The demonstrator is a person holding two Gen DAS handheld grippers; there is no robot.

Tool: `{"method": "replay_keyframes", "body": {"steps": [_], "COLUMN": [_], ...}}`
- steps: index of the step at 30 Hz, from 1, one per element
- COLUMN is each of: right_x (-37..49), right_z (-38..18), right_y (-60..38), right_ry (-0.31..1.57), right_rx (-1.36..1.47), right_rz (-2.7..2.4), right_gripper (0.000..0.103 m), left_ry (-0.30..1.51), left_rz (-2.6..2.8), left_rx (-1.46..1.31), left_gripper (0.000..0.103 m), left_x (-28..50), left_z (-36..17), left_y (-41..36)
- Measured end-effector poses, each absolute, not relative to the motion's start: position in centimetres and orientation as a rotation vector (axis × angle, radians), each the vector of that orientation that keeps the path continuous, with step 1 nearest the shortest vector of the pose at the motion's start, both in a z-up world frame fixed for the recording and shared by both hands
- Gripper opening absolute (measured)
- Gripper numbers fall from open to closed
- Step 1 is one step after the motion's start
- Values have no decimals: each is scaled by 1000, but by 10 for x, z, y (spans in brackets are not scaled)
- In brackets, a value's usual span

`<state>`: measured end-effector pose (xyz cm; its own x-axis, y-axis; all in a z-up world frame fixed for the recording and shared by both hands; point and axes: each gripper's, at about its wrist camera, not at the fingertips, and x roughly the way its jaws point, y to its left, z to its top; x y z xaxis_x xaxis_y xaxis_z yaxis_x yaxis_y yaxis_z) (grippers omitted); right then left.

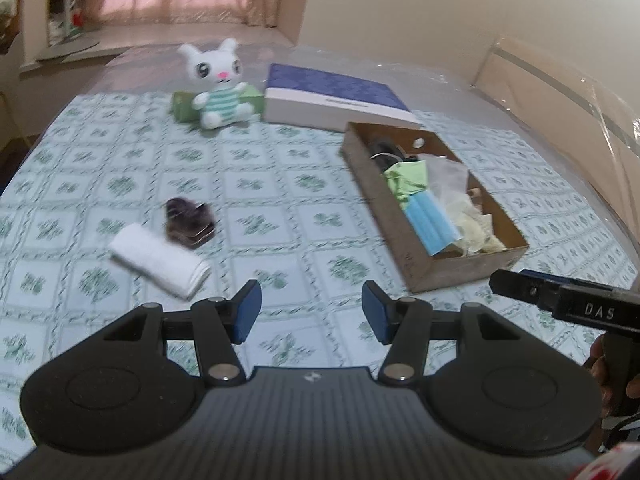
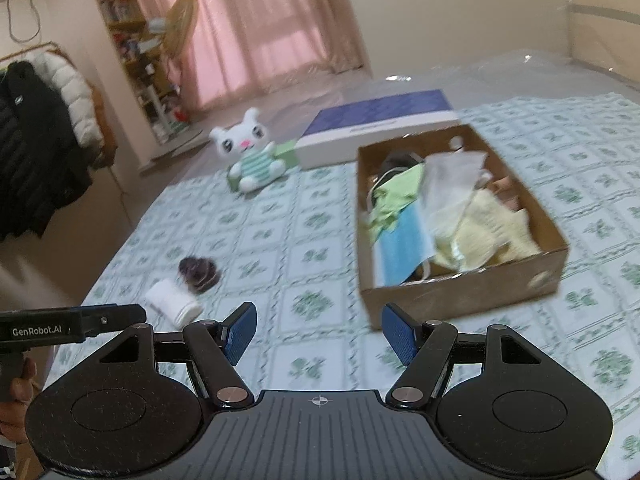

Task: Organize soft objects
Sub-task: 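Withdraw both grippers from the box toward the white towel and scrunchie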

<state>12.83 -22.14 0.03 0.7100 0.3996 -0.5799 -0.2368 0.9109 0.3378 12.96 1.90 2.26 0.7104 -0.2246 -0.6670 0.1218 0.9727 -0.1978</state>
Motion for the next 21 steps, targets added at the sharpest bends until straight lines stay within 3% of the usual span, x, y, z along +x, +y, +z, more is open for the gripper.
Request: {"method": "replay_keyframes", "body": {"steps": [12, 21], "right_x": [141, 166], "right_z": [-27, -49], "right_y": [-179, -147], "right_ry": [768, 809], "right_rx": [200, 140], "right_rz": [424, 461], "right_gripper": [69, 69], "left_ry": [796, 825], "left_rz": [-74, -1], "left_rx": [-196, -225], "left_gripper": [56, 65], "left_x": [121, 136], "left_z": [1, -18], "left_y": [59, 75]}}
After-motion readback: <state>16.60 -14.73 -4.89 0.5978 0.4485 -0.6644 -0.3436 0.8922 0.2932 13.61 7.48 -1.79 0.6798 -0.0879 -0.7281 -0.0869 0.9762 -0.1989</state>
